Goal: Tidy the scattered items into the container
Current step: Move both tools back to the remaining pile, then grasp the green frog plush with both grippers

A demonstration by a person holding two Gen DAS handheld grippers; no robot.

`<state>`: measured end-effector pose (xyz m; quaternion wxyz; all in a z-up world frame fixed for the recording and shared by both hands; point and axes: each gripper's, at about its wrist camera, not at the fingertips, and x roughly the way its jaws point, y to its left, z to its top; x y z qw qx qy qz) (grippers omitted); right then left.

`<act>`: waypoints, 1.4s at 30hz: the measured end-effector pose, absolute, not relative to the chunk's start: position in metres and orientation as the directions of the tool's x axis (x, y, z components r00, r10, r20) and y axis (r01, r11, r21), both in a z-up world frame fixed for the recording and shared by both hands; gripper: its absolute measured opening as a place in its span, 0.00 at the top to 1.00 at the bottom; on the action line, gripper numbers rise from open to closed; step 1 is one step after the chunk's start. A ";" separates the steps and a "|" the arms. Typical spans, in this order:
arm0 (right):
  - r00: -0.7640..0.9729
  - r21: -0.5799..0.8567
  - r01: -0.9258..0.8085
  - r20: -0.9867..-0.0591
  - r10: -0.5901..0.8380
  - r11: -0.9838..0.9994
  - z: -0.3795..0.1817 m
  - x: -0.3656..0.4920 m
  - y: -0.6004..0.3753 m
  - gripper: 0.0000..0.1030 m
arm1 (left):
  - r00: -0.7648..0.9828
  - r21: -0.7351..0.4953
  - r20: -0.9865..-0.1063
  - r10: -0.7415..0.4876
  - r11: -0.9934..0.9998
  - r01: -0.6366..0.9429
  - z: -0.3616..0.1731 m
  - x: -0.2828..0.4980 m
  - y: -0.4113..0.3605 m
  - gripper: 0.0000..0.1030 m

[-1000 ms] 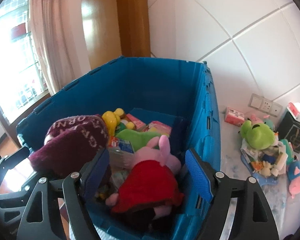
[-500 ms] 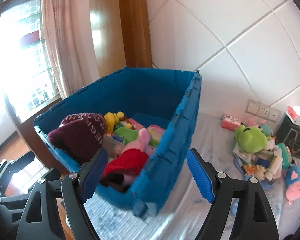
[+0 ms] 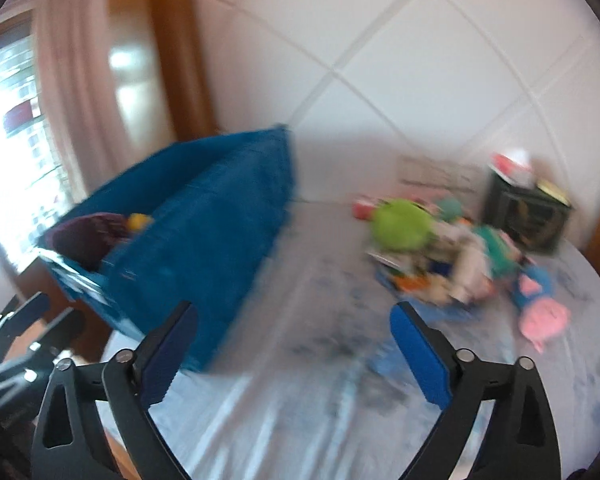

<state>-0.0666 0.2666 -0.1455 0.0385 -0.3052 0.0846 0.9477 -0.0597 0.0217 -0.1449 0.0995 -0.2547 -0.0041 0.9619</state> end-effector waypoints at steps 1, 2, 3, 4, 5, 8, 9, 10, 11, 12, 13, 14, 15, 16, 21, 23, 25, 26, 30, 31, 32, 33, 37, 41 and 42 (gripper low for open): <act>-0.804 0.143 -0.158 -0.594 0.043 -0.977 -0.151 -0.058 0.281 0.05 | -0.843 -0.061 -0.495 0.212 -0.976 -0.209 -0.149 -0.058 0.034 0.25; -0.794 0.151 -0.199 -0.604 0.069 -0.968 -0.156 -0.048 0.297 0.05 | -0.836 -0.060 -0.501 0.226 -0.972 -0.227 -0.152 -0.058 0.044 0.25; -0.785 0.155 -0.234 -0.612 0.092 -0.960 -0.160 -0.040 0.311 0.05 | -0.825 -0.055 -0.511 0.243 -0.967 -0.250 -0.155 -0.058 0.056 0.25; -0.777 0.159 -0.267 -0.618 0.115 -0.950 -0.163 -0.033 0.323 0.05 | -0.815 -0.049 -0.520 0.254 -0.962 -0.269 -0.158 -0.058 0.065 0.25; -0.767 0.163 -0.310 -0.625 0.145 -0.937 -0.166 -0.024 0.338 0.05 | -0.808 -0.043 -0.527 0.265 -0.957 -0.286 -0.160 -0.059 0.072 0.25; -0.745 0.171 -0.410 -0.630 0.221 -0.896 -0.172 -0.002 0.370 0.05 | -0.785 -0.030 -0.536 0.311 -0.936 -0.350 -0.165 -0.063 0.095 0.25; -0.736 0.169 -0.437 -0.632 0.243 -0.884 -0.173 0.004 0.378 0.05 | -0.777 -0.031 -0.537 0.329 -0.928 -0.372 -0.167 -0.065 0.102 0.25; -0.725 0.164 -0.464 -0.635 0.267 -0.870 -0.174 0.009 0.385 0.05 | -0.769 -0.034 -0.538 0.346 -0.920 -0.390 -0.169 -0.068 0.107 0.25; -0.708 0.159 -0.496 -0.643 0.292 -0.854 -0.175 0.013 0.393 0.05 | -0.759 -0.040 -0.542 0.360 -0.914 -0.404 -0.171 -0.071 0.112 0.25; -0.692 0.153 -0.519 -0.653 0.308 -0.841 -0.177 0.015 0.399 0.05 | -0.750 -0.050 -0.547 0.372 -0.908 -0.415 -0.174 -0.075 0.115 0.25; -0.672 0.142 -0.541 -0.665 0.324 -0.829 -0.179 0.016 0.404 0.05 | -0.734 -0.068 -0.554 0.392 -0.901 -0.429 -0.178 -0.082 0.119 0.25; -0.655 0.127 -0.556 -0.675 0.340 -0.821 -0.180 0.016 0.408 0.05 | -0.721 -0.081 -0.564 0.403 -0.895 -0.438 -0.181 -0.088 0.122 0.25; -0.637 0.111 -0.573 -0.684 0.356 -0.812 -0.182 0.017 0.412 0.05 | -0.707 -0.089 -0.576 0.409 -0.892 -0.443 -0.185 -0.094 0.126 0.25; -0.624 0.103 -0.587 -0.690 0.367 -0.803 -0.184 0.018 0.415 0.04 | -0.692 -0.097 -0.588 0.418 -0.886 -0.453 -0.190 -0.101 0.129 0.25; -0.579 0.091 -0.618 -0.724 0.374 -0.781 -0.204 0.013 0.435 0.04 | -0.661 -0.094 -0.627 0.412 -0.882 -0.461 -0.210 -0.129 0.152 0.25; -0.570 0.102 -0.622 -0.739 0.360 -0.777 -0.212 0.008 0.447 0.04 | -0.639 -0.096 -0.645 0.419 -0.874 -0.476 -0.214 -0.138 0.163 0.25; -0.570 0.113 -0.618 -0.746 0.345 -0.778 -0.217 -0.001 0.462 0.04 | -0.642 -0.077 -0.649 0.409 -0.874 -0.480 -0.215 -0.147 0.176 0.25; -0.572 0.115 -0.611 -0.748 0.337 -0.783 -0.218 -0.007 0.470 0.04 | -0.649 -0.067 -0.648 0.399 -0.878 -0.473 -0.215 -0.152 0.183 0.25; -0.592 0.110 -0.547 -0.752 0.290 -0.830 -0.225 -0.044 0.503 0.04 | -0.676 -0.066 -0.643 0.360 -0.906 -0.419 -0.216 -0.181 0.209 0.25; -0.600 0.111 -0.527 -0.751 0.276 -0.843 -0.227 -0.053 0.509 0.04 | -0.683 -0.064 -0.646 0.340 -0.916 -0.396 -0.216 -0.193 0.220 0.25; -0.610 0.115 -0.503 -0.749 0.258 -0.857 -0.229 -0.063 0.517 0.04 | -0.689 -0.061 -0.647 0.327 -0.923 -0.380 -0.217 -0.205 0.230 0.25; -0.618 0.118 -0.481 -0.749 0.240 -0.869 -0.233 -0.072 0.524 0.04 | -0.696 -0.056 -0.646 0.313 -0.929 -0.366 -0.219 -0.217 0.240 0.25; -0.627 0.136 -0.436 -0.755 0.192 -0.889 -0.254 -0.111 0.554 0.04 | -0.719 -0.052 -0.639 0.272 -0.948 -0.313 -0.224 -0.265 0.279 0.25; -0.639 0.143 -0.406 -0.750 0.169 -0.902 -0.262 -0.146 0.557 0.11 | -0.730 -0.032 -0.633 0.257 -0.951 -0.306 -0.232 -0.296 0.300 0.25; -0.642 0.141 -0.402 -0.747 0.169 -0.905 -0.263 -0.156 0.555 0.22 | -0.734 -0.022 -0.629 0.255 -0.950 -0.311 -0.235 -0.303 0.302 0.25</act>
